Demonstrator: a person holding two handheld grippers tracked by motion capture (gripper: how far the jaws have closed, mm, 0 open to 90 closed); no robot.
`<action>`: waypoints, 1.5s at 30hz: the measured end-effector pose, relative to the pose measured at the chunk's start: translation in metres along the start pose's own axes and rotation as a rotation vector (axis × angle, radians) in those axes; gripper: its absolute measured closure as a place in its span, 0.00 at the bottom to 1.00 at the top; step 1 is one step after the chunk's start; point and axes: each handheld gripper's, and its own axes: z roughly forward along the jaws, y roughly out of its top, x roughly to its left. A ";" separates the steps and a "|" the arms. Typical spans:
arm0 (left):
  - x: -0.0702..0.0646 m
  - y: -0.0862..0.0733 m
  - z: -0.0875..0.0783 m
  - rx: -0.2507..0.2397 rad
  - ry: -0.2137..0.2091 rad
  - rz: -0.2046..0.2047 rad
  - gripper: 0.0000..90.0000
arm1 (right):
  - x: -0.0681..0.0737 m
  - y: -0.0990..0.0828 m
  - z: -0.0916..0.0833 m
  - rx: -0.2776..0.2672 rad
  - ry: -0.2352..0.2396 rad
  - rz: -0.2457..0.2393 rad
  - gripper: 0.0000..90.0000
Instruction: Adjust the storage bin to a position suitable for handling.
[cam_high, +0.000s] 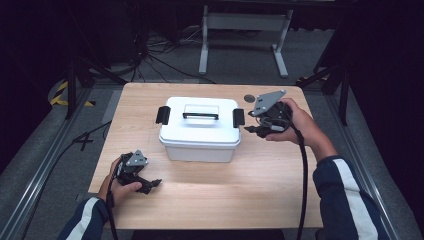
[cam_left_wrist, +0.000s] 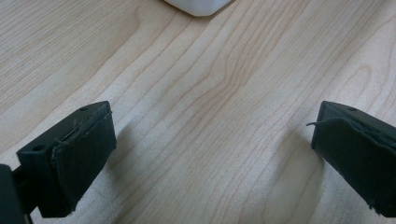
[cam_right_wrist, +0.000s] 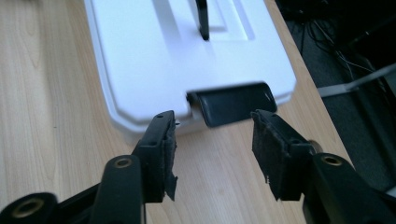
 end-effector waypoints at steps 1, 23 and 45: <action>0.000 0.000 0.000 -0.001 0.002 -0.004 0.00 | 0.000 0.007 0.004 0.007 0.000 -0.011 0.59; -0.008 -0.004 -0.004 -0.002 0.053 -0.066 0.01 | -0.004 0.097 0.073 0.112 0.085 -0.171 0.67; -0.008 -0.004 -0.003 -0.002 0.052 -0.063 0.01 | -0.004 0.104 0.080 0.110 0.079 -0.224 0.94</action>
